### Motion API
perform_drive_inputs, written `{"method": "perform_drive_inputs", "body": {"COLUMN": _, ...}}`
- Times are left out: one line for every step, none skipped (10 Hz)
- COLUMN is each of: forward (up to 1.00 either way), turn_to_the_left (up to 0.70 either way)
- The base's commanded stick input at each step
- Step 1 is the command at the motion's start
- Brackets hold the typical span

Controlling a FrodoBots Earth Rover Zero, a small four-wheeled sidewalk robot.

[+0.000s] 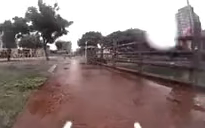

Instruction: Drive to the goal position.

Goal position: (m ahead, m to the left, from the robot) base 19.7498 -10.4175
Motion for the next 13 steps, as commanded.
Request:
{"method": "perform_drive_inputs", "body": {"forward": 0.50, "turn_to_the_left": 0.00}}
{"method": "perform_drive_inputs", "body": {"forward": 0.50, "turn_to_the_left": 0.00}}
{"method": "perform_drive_inputs", "body": {"forward": 0.50, "turn_to_the_left": 0.00}}
{"method": "perform_drive_inputs", "body": {"forward": 0.50, "turn_to_the_left": 0.00}}
{"method": "perform_drive_inputs", "body": {"forward": 0.50, "turn_to_the_left": 0.00}}
{"method": "perform_drive_inputs", "body": {"forward": 0.50, "turn_to_the_left": 0.15}}
{"method": "perform_drive_inputs", "body": {"forward": 0.50, "turn_to_the_left": 0.45}}
{"method": "perform_drive_inputs", "body": {"forward": 0.50, "turn_to_the_left": 0.50}}
{"method": "perform_drive_inputs", "body": {"forward": 0.50, "turn_to_the_left": 0.50}}
{"method": "perform_drive_inputs", "body": {"forward": 0.50, "turn_to_the_left": 0.50}}
{"method": "perform_drive_inputs", "body": {"forward": 0.50, "turn_to_the_left": 0.17}}
{"method": "perform_drive_inputs", "body": {"forward": 0.50, "turn_to_the_left": 0.00}}
{"method": "perform_drive_inputs", "body": {"forward": 0.50, "turn_to_the_left": 0.00}}
